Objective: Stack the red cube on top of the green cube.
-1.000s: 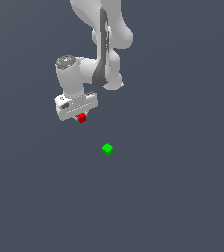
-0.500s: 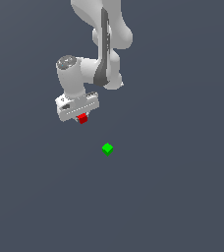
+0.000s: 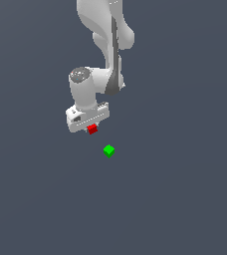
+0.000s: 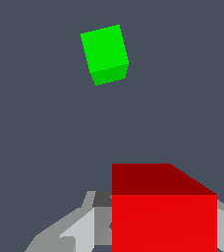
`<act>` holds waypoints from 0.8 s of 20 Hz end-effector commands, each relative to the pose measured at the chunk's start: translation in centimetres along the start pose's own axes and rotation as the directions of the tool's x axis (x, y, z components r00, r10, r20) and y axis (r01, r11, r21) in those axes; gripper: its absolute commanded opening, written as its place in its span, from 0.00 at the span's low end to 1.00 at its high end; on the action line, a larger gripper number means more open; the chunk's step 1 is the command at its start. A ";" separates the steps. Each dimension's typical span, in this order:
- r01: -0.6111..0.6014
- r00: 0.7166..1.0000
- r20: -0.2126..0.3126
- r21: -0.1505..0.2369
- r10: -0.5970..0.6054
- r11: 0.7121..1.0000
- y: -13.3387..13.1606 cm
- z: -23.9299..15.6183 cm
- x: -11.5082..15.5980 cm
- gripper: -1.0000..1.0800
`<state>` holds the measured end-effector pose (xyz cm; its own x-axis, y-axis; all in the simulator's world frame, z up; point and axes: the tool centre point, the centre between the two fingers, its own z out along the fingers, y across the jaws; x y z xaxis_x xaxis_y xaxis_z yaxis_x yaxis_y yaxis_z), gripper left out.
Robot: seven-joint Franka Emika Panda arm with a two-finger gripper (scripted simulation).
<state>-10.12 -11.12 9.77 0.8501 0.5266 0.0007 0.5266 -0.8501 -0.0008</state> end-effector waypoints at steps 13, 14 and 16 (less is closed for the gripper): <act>0.000 1.000 0.000 -0.001 0.000 1.000 -2.5 3.2 10.7 0.00; 0.000 1.000 0.000 -0.001 0.000 1.000 -2.5 3.3 11.0 0.00; 0.000 1.000 0.001 -0.001 0.000 1.000 -2.7 3.5 11.5 0.00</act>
<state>-2.11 -3.07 6.42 0.8495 0.5277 -0.0002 0.5277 -0.8495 -0.0009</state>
